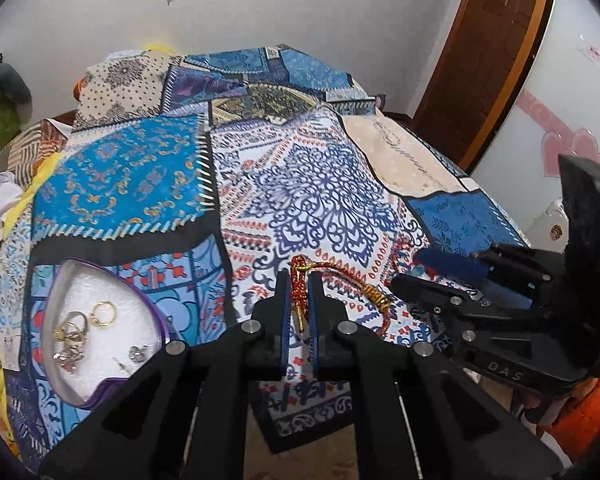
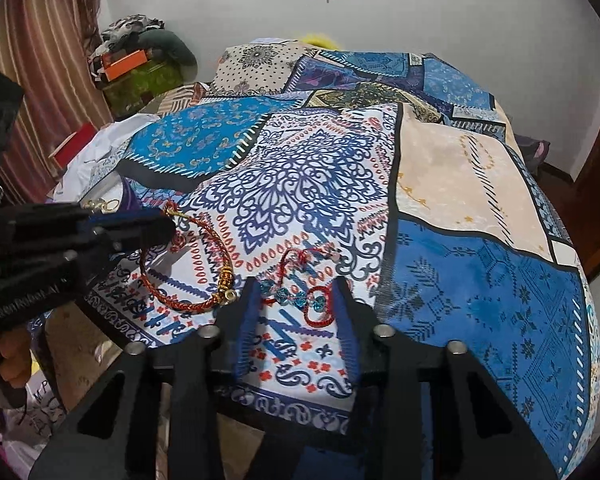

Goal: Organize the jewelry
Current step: 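Grasp a red-gold bracelet with the left gripper while right grasps a red-blue bracelet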

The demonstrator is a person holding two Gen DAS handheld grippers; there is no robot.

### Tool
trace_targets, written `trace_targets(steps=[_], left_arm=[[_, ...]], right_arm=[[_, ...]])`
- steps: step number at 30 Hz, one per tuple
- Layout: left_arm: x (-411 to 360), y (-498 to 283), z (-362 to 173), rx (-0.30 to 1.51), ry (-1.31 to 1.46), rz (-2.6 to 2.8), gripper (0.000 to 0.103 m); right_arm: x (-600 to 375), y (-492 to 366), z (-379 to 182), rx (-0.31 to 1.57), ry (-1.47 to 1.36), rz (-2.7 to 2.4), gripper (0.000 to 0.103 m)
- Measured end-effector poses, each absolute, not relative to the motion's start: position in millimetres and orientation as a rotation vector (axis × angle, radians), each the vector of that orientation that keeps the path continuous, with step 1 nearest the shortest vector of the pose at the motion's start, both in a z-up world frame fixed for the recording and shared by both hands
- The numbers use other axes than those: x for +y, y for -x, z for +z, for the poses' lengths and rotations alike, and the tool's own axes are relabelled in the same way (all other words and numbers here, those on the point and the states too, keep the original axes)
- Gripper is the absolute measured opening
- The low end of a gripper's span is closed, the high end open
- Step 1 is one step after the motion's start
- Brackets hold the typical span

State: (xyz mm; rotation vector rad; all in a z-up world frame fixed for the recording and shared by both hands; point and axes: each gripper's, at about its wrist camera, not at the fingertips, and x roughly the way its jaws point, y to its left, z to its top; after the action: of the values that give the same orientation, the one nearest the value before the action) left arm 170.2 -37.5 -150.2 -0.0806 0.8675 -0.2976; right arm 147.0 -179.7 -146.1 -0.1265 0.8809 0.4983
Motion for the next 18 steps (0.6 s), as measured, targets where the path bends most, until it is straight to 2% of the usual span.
trace_targets(steps=[1,4,18], left_arm=[[-36.7,-169.4,-148.7,0.863,0.080,-0.296,0.007],[-36.4,-167.2,-144.9,0.854,0.080,-0.294,0.007],[-23.9,-150.5,-111.5,0.773,0.086,-0.276,0.007]], right_arm=[[-180.1,-146.8,-146.3,0.882,0.121,0.500,0.014],[-182.1,-147.0,-146.9,0.885,0.101,0.504,0.008],[-176.6,-140.7,-120.1,0.833,0.078,0.507,0.007]])
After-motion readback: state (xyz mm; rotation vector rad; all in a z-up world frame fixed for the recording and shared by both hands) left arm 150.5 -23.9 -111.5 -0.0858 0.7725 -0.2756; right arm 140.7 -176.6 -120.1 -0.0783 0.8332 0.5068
